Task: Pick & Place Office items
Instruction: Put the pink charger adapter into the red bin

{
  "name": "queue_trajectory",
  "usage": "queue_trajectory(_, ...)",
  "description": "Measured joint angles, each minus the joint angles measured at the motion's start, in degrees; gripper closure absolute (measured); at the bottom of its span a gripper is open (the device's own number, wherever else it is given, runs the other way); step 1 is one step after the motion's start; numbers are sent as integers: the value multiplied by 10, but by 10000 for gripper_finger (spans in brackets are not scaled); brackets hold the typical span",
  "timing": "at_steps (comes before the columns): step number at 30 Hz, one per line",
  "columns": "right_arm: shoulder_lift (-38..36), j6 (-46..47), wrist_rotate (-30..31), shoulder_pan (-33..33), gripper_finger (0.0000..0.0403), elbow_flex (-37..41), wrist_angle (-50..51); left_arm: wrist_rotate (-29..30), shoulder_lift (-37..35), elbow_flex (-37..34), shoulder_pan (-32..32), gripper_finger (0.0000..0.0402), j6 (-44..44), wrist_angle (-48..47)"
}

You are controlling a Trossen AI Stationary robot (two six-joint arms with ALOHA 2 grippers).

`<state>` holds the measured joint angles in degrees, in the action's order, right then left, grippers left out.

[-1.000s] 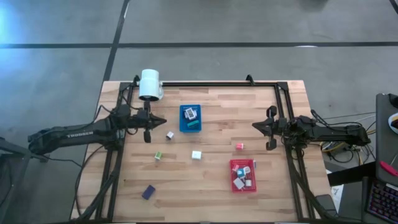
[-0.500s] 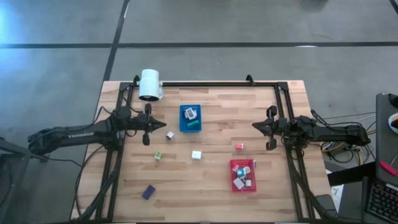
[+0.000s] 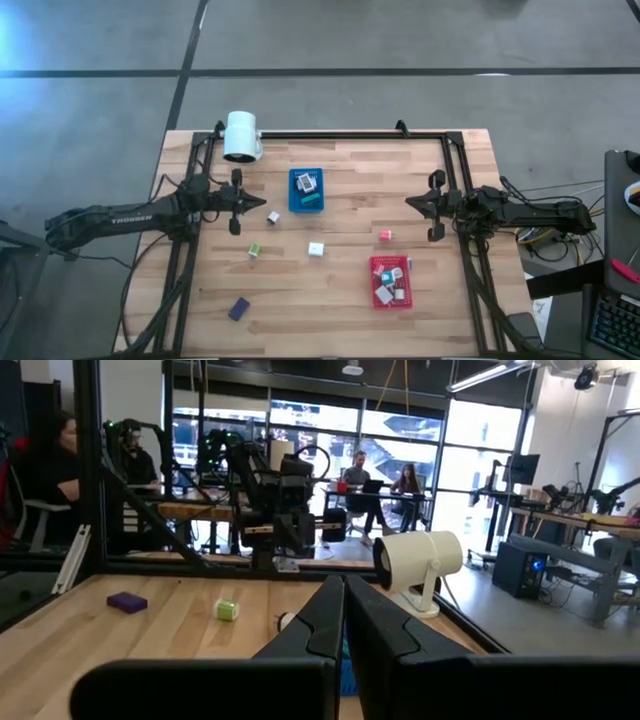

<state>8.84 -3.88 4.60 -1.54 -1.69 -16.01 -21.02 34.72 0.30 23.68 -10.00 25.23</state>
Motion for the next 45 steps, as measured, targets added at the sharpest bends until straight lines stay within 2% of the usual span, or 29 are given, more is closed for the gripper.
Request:
queue_trajectory(28, 0, 7, 0, 0, 394, 0, -1, 0, 0, 0, 0, 397, -21, 5)
queue_trajectory(32, 6, 27, 0, 0, 394, 0, -35, 0, 0, 0, 0, 397, -21, 5)
queue_trajectory(40, 103, 41, 9, 0, 394, -57, -11, 2, 0, 0, 0, 396, -18, -3)
queue_trajectory(45, 189, 76, 46, 0, 394, -144, 135, 2, 0, 0, 0, 396, -16, -13)
